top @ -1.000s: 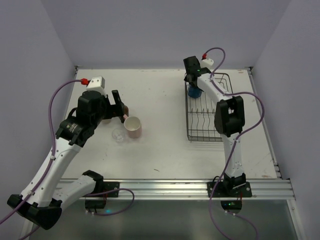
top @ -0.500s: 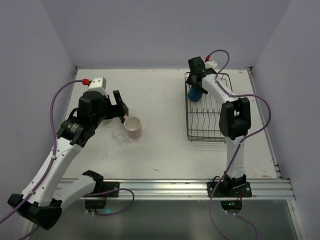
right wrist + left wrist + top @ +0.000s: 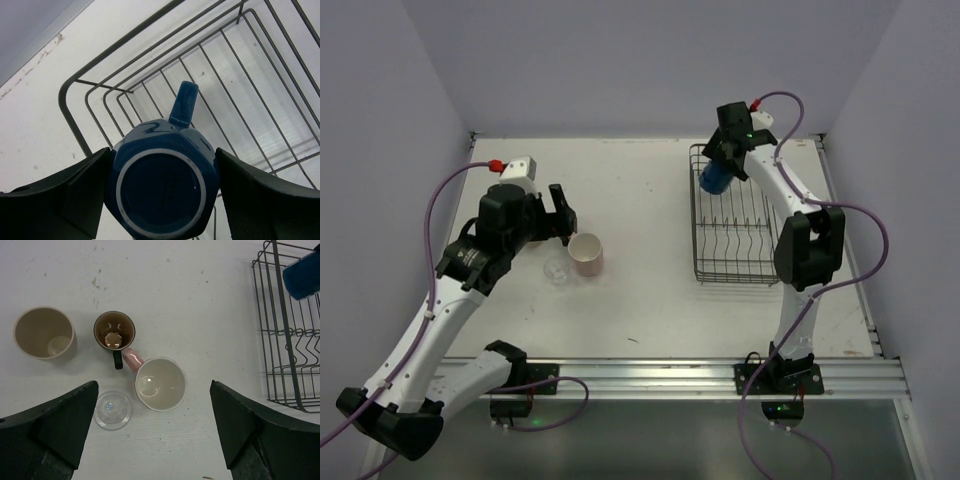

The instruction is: Unload the cups from the dish rack

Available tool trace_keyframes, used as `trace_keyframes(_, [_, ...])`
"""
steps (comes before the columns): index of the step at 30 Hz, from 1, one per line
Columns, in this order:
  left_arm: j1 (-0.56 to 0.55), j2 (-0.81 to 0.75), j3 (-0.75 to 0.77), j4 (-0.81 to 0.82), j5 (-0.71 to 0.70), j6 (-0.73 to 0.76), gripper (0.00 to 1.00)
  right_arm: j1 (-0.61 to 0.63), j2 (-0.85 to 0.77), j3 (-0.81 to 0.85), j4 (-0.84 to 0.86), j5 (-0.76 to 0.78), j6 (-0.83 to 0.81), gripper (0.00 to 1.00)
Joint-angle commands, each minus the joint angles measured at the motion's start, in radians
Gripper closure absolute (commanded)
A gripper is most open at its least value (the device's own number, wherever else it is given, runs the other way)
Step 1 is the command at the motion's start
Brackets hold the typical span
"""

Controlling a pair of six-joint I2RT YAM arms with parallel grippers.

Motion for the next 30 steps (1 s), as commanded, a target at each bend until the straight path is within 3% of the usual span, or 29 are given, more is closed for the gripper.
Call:
trace_keyframes(1, [0.006,-0.015,0.002,0.044,0.016,0.000,0.03,-0.018,-0.096,-0.018,0.018,-0.064,0.031,1.00])
trace_keyframes(10, [0.006,-0.014,-0.006,0.065,0.048,-0.008,0.05,-0.054,-0.341,-0.279,0.125,-0.311,0.120,1.00])
trace_keyframes(18, [0.006,-0.024,0.007,0.062,0.055,-0.012,0.06,-0.087,-0.508,-0.360,0.153,-0.403,0.152,1.00])
trace_keyframes(25, [0.006,-0.056,0.013,0.089,0.076,0.028,0.07,-0.113,-0.671,-0.486,0.220,-0.660,0.247,1.00])
trace_keyframes(30, [0.006,-0.138,-0.006,0.151,0.195,0.086,0.06,-0.137,-0.755,-0.573,0.286,-0.874,0.321,1.00])
